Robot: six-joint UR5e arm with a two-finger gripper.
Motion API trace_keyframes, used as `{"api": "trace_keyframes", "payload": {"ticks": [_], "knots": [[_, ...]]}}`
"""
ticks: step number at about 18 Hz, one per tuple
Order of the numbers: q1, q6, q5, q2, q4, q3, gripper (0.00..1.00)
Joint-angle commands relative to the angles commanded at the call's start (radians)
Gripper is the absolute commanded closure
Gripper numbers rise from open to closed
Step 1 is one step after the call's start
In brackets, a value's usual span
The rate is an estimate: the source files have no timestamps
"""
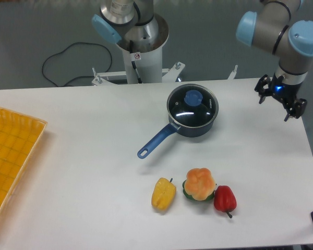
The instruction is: Open the lid
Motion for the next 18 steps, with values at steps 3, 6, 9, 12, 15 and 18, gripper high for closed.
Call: {"api": "trace_keyframes", "payload": {"ticks": [3,6,9,12,15,18], "knots": [[0.002,0.0,0.0,0.005,-0.006,-0.005,0.0],[-0.005,0.0,0.002,0.018,-0.009,-0.005,0.0],[0.003,0.002,0.002,0.018,-0.006,-0.026,0.0],[0.024,0.012,0.0,0.049,0.002,-0.07,0.0],[0.035,0.002,-0.014,0.093,-0.006,-0.083,0.0],[0.037,-0.005,-0.015,0.139,-0.011,-0.118,0.0]]}}
